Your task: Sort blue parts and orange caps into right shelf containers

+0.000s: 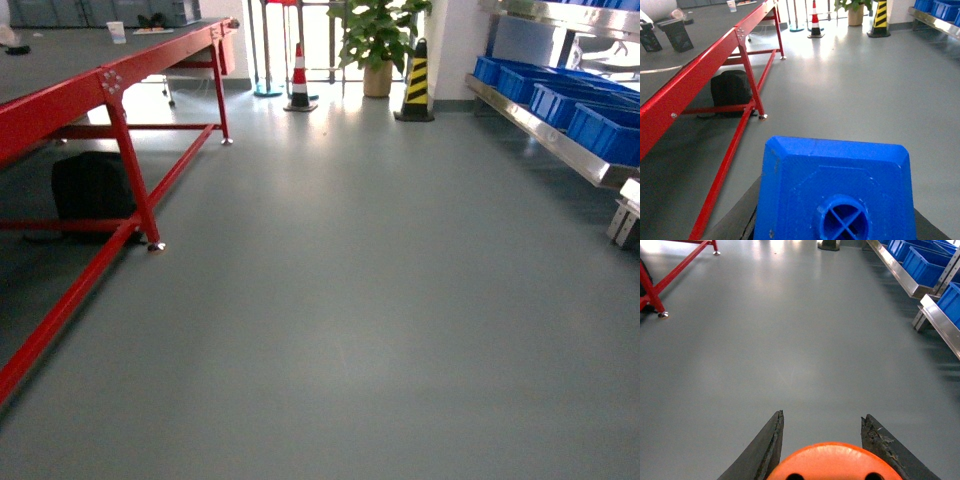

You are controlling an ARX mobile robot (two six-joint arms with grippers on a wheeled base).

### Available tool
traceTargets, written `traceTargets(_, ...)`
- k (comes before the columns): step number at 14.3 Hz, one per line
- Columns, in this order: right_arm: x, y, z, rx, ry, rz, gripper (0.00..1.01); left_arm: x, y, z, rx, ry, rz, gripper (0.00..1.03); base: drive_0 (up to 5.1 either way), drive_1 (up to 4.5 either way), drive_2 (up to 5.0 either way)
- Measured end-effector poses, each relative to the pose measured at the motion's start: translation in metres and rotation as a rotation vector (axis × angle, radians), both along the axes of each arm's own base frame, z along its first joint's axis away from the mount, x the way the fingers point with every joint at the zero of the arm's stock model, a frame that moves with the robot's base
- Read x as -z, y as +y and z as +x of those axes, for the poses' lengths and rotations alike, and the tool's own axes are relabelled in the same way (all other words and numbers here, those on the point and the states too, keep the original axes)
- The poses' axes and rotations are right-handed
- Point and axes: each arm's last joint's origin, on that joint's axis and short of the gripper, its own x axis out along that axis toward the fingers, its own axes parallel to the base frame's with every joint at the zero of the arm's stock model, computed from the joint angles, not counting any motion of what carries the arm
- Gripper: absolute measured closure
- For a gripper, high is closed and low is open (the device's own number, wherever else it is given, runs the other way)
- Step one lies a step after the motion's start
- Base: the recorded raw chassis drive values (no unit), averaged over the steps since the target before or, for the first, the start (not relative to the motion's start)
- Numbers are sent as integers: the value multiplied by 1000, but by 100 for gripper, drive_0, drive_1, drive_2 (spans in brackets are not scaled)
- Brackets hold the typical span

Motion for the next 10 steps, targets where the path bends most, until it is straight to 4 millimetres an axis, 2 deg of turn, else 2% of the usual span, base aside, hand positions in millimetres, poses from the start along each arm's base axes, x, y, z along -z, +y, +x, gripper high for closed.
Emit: traceTargets(10, 0, 0, 0, 0, 0, 0, 60, -1, 0, 0, 1, -5, 1, 58, -6, 426, -438)
